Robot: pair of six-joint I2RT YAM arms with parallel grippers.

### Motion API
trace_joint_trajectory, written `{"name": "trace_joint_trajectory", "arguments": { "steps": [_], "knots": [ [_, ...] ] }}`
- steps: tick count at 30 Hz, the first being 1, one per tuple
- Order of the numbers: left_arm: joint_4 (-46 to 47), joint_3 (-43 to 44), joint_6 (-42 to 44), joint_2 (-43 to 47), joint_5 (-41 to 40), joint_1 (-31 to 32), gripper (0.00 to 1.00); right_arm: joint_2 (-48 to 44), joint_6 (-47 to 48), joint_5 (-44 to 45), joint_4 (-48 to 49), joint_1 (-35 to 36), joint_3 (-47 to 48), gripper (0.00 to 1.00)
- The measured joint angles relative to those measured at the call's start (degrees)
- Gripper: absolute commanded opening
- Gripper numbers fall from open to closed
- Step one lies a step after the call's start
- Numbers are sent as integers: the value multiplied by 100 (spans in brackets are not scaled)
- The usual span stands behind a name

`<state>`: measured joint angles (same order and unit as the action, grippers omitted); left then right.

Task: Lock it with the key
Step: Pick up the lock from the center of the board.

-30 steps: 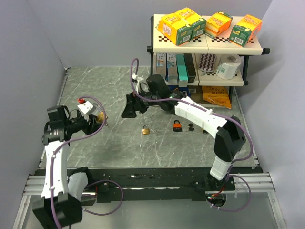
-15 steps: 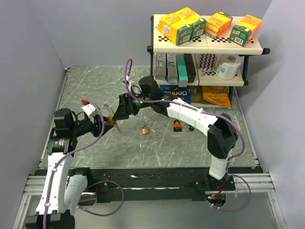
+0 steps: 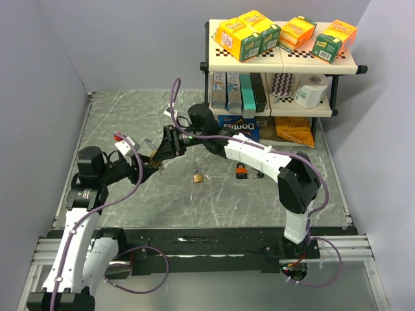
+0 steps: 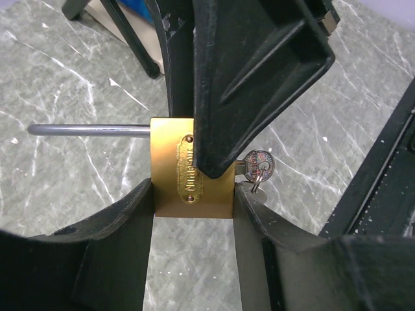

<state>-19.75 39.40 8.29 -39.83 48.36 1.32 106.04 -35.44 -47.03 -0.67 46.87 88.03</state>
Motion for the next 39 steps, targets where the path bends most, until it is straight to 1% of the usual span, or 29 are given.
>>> {"name": "trace_joint_trajectory", "arguments": {
  "steps": [6,10,12,14,15,17,18,20,21,22,23,24,25,27,29,33,39],
  "knots": [
    [37,-9,-57,31,-179,103,1,20,-116,2,66,-13,-35,43],
    [52,-17,-68,37,-234,136,1,24,-160,4,68,-13,-44,45],
    [61,-17,-72,37,-280,157,1,24,-186,4,72,-13,-44,44],
    [61,-17,-90,37,-321,181,1,31,-214,4,72,-13,-44,38],
    [61,-17,-96,37,-330,190,1,35,-223,15,68,-15,-44,26],
    [79,-17,-74,39,-398,199,1,46,-321,90,33,-17,-44,6],
    [103,-17,-39,52,-450,203,14,59,-382,103,26,-28,-44,0],
    [125,-17,-26,57,-520,214,40,101,-527,125,17,-59,-44,0],
    [120,-17,-24,52,-529,214,58,111,-544,118,24,-68,-44,0],
    [105,-17,-22,15,-514,214,66,114,-540,111,11,-68,-44,0],
    [103,-17,-15,-13,-501,214,71,114,-525,105,-11,-72,-44,0],
    [76,15,-22,-61,-417,214,80,114,-446,37,-13,-76,-46,0],
    [2,83,7,-129,-332,219,84,114,-365,-28,-15,-72,-55,0],
    [-308,310,162,-319,-105,229,87,111,-205,-181,-35,-87,-72,0],
    [-713,557,422,-494,111,232,88,103,-13,-280,-76,-98,-103,0],
    [-1403,811,890,-577,444,232,88,-87,483,-413,-374,-223,-348,0],
    [-2345,1200,1386,-581,831,232,85,-763,1478,-597,-1097,-466,-920,0]
  ]
}}
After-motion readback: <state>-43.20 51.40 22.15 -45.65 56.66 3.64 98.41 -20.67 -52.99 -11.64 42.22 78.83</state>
